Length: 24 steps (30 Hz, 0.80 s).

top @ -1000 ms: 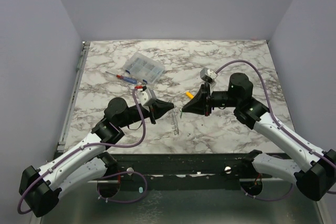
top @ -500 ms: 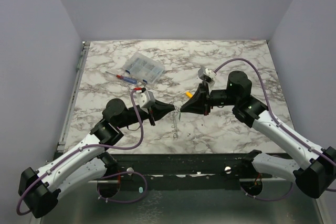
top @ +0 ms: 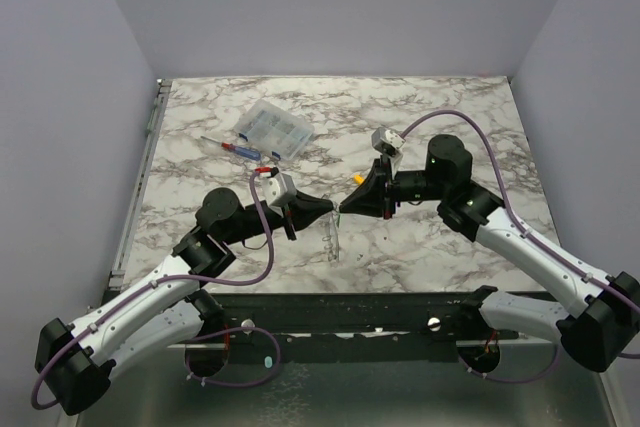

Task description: Put the keys on the keyring

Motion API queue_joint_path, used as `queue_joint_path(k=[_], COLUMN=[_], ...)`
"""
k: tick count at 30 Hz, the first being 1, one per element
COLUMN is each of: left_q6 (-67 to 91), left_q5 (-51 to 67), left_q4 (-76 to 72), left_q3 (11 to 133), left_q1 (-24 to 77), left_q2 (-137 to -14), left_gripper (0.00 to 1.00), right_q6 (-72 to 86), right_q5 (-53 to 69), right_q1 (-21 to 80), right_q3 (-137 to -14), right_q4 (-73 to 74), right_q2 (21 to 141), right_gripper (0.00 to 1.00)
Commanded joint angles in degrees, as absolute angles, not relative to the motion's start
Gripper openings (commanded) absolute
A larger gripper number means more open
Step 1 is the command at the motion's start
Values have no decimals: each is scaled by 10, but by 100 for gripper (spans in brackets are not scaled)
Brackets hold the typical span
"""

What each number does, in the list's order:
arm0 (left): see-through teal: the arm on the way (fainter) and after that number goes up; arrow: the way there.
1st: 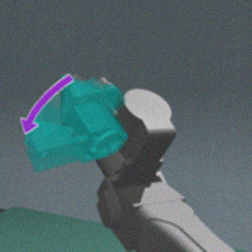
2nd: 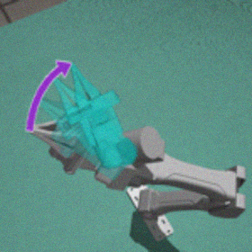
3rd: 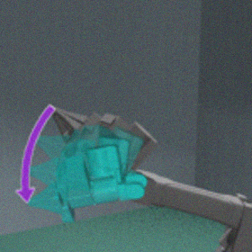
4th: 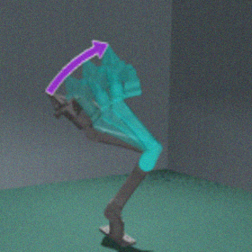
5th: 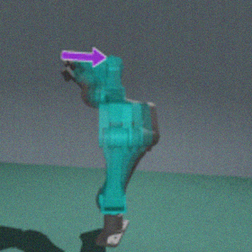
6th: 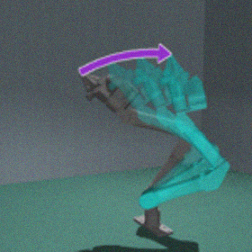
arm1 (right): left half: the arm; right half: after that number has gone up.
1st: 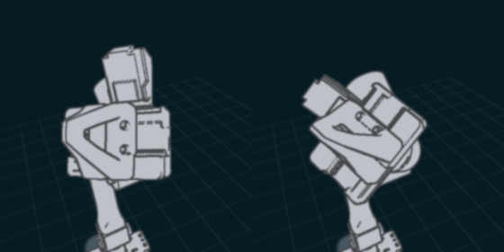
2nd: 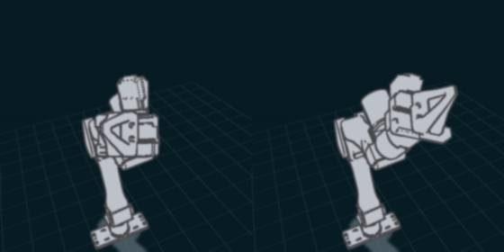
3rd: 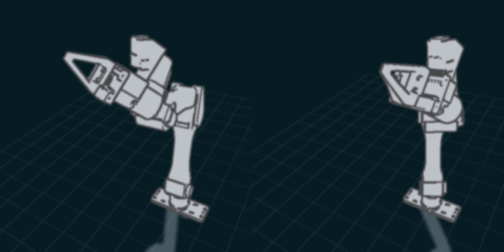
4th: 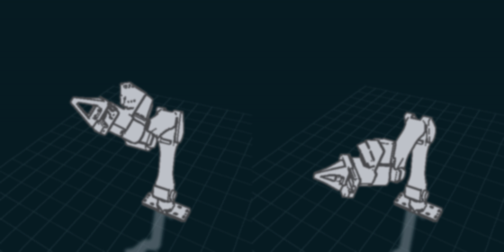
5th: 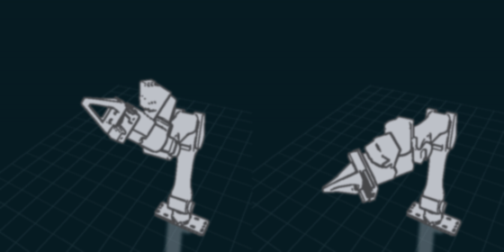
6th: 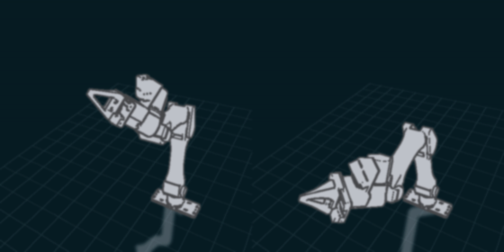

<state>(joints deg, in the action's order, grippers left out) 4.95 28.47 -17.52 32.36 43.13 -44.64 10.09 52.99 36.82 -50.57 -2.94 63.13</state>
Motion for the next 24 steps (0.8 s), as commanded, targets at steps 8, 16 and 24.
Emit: queue_joint_path(k=[8, 16, 24], left_q6=[52, 50, 50], left_q5=[284, 284, 283], left_q4=[-195, -195, -194], left_q3=[334, 334, 334], left_q1=[435, 435, 434], left_q2=[-447, -446, -446], left_gripper=[0, 0, 0], right_q6=[116, 107, 97], right_q5=[479, 456, 431], right_q1=[375, 375, 375], right_q3=[-522, -522, -520], right_q4=[-50, -39, -21], right_q2=[644, 646, 640], right_gripper=[1, 1, 1])
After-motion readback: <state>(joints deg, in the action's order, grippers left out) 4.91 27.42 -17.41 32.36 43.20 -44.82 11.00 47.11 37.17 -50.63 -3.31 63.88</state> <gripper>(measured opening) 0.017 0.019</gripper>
